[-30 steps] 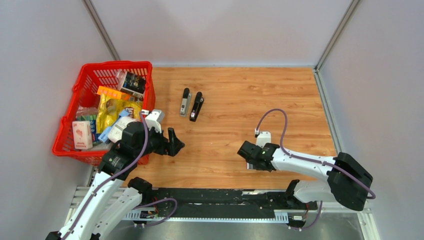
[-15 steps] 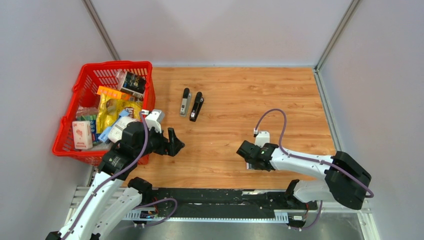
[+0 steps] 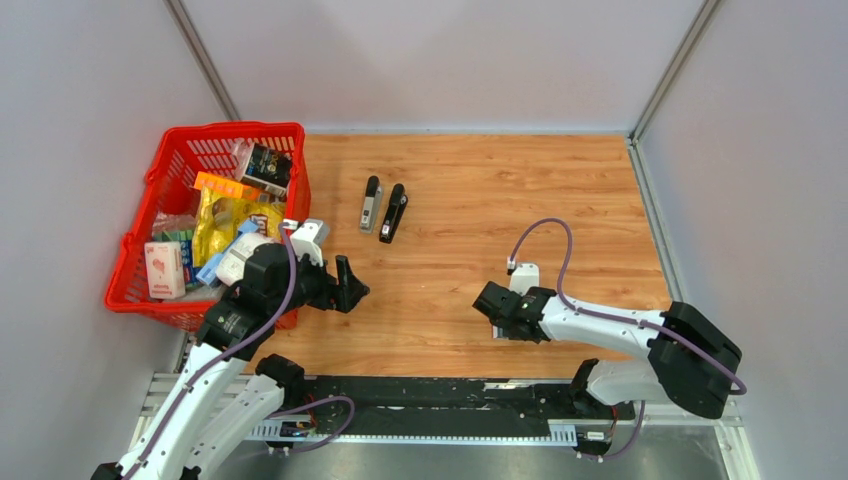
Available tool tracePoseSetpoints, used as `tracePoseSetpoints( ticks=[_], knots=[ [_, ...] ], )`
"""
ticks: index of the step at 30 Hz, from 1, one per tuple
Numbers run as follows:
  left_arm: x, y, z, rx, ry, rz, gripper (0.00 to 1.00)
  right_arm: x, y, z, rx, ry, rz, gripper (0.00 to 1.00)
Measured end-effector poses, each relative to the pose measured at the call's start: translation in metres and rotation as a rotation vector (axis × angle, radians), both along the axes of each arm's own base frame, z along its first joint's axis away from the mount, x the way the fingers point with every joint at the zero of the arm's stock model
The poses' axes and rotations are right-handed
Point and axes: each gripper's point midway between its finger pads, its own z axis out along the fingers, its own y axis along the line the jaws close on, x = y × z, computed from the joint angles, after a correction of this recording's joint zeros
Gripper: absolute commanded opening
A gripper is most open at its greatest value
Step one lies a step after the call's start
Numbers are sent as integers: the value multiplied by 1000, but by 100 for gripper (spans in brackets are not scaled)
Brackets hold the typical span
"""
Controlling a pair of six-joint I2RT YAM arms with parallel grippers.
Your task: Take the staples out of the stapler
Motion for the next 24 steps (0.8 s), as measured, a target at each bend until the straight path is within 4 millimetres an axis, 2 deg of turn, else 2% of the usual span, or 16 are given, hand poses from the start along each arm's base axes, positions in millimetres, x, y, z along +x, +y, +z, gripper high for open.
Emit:
tracePoseSetpoints(
  ticks=[7, 14, 24],
  knots=[
    [1, -1, -2, 2, 9, -5, 95, 0, -1, 0, 4, -3, -1, 0],
    [-3, -12, -6, -17, 42, -71, 95, -2, -3, 1, 18, -11, -16, 0],
    [-3, -23, -15, -25, 97, -125, 95, -6, -19, 16, 34, -26, -79, 0]
  ],
)
